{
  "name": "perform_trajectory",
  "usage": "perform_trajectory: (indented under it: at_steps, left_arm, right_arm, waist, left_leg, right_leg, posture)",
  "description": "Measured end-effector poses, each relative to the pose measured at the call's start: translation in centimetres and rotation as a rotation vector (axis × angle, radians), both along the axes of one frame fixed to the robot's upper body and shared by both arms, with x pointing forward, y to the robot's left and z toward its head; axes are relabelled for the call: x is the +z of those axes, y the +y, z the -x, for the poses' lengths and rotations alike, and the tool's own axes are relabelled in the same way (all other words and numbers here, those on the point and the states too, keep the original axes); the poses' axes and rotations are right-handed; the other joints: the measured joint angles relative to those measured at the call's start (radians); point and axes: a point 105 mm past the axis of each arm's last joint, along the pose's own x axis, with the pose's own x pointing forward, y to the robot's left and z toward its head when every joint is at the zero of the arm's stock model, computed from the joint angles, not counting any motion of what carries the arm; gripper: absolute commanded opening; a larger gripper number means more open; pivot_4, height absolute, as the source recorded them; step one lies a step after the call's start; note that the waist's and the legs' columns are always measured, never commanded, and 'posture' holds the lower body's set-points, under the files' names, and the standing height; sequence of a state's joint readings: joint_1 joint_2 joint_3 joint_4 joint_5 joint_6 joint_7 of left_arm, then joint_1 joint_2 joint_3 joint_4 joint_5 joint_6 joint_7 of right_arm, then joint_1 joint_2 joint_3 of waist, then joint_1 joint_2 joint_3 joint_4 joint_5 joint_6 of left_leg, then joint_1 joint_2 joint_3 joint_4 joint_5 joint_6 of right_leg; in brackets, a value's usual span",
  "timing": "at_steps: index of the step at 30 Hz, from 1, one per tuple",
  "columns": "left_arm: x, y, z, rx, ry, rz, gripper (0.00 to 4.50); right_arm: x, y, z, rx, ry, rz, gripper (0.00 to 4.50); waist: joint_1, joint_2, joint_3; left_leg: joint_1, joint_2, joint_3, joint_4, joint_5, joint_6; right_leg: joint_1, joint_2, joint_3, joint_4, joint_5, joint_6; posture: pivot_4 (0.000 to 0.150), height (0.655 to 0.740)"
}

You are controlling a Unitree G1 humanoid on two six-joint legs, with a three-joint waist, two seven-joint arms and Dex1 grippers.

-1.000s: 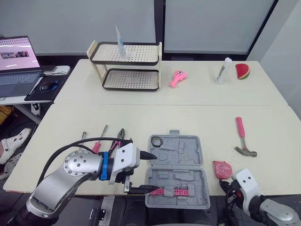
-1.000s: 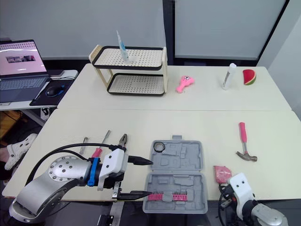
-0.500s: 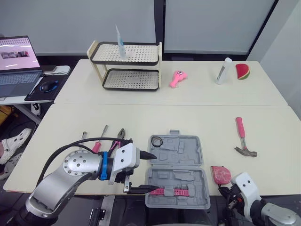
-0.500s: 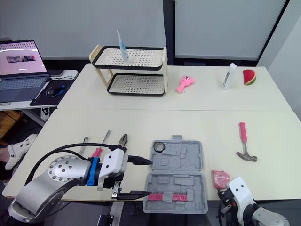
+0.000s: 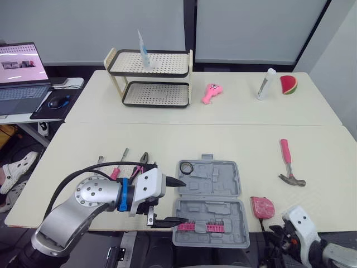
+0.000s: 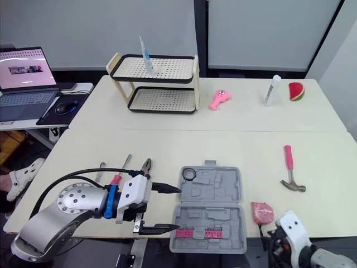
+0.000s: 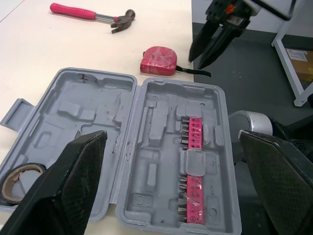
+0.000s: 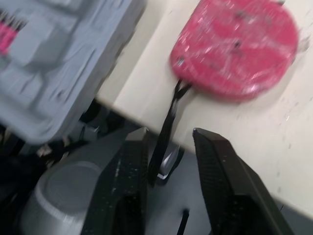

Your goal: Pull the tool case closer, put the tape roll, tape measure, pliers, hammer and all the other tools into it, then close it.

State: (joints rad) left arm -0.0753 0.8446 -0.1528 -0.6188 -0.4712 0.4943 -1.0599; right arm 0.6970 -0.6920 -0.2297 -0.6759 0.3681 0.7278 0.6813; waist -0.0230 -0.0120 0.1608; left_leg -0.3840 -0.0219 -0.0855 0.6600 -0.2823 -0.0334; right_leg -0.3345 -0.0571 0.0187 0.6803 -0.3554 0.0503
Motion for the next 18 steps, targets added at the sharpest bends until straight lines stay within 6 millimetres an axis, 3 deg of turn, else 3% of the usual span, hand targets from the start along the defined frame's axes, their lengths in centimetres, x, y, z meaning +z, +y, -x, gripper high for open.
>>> perform_trajectory:
  at_steps: [4,10,18]
  left_arm:
    - [0.3,-0.1,-0.2,-0.002,-0.013,0.005,4.50]
    - [0.6,-0.4,-0.4,-0.012,-0.028,0.005,4.50]
    - [0.6,-0.7,-0.5,-0.017,-0.018,0.007,4.50]
  right_arm:
    - [2.4,-0.1,-0.5,0.214,-0.087,0.018,2.94]
    - [5.0,-1.9,-4.2,0.474,-0.277,0.146,4.47]
    - [3.1,-2.9,-7.6,0.778,-0.315,0.298,4.47]
  waist:
    - [-0.003,0.000,0.000]
    - [-0.003,-0.001,0.001]
    - [-0.004,-0.002,0.003]
  left_leg:
    - [0.001,0.000,0.002,0.000,0.000,0.000]
    - [0.001,0.000,0.003,0.000,0.000,0.000]
    - [0.001,0.001,0.003,0.001,0.000,0.000]
  right_leg:
    - [0.000,0.001,-0.001,0.000,0.000,0.000]
    - [0.001,0.001,-0.001,0.000,0.000,0.000]
    - [0.001,0.001,-0.001,0.000,0.000,0.000]
  posture:
    - [0.150,0.7290]
    - [0.150,0.7290]
    - [0.150,0.7290]
